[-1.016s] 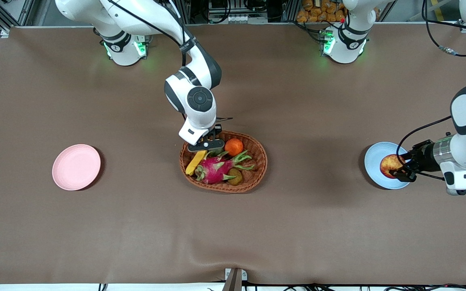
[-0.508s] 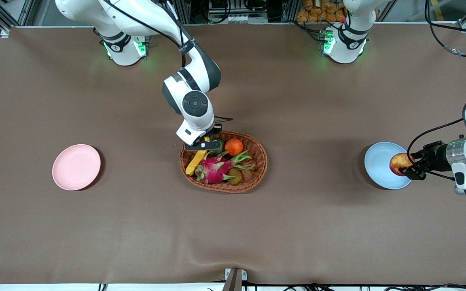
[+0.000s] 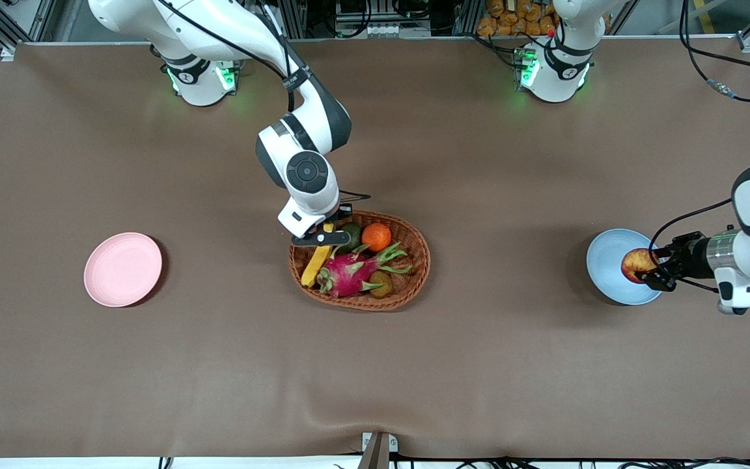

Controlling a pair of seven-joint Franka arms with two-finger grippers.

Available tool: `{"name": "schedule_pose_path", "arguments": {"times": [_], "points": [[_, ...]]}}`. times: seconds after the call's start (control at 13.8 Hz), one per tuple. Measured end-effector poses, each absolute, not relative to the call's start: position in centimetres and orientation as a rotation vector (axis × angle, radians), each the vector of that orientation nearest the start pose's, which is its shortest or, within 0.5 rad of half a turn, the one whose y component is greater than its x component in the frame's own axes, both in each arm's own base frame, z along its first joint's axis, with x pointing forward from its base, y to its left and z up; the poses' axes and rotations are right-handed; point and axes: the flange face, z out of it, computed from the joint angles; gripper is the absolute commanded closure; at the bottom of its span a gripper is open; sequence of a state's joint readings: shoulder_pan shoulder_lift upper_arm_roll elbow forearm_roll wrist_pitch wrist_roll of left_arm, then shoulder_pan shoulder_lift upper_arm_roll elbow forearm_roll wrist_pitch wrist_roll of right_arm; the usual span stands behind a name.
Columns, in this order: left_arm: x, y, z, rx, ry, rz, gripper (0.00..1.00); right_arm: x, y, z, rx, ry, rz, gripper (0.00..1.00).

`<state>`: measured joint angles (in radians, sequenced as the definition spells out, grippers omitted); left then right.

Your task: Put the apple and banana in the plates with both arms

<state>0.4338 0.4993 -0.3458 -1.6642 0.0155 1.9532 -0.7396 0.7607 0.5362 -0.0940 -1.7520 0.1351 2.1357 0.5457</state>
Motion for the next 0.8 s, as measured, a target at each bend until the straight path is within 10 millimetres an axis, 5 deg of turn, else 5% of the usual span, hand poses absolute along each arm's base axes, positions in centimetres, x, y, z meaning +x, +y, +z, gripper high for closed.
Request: {"name": "schedule_pose_path", "arguments": {"times": [0.15, 0.51, 0.8], "points": [[64.3, 8.5, 29.8, -2.933, -1.31, 0.353, 1.0, 50.3, 40.9, 27.1, -3.162, -0.08, 0.249, 1.0], [63.4, 11.6, 26.3, -2.973, -1.266, 0.363, 1.0, 50.1, 39.2, 36.9, -3.127, -0.065, 0.231, 1.0], [63.1, 12.8, 24.2, -3.01, -1.234, 0.337, 1.0, 51.8, 35.7, 39.9, -3.111, 0.024, 0.213, 1.0]]}}
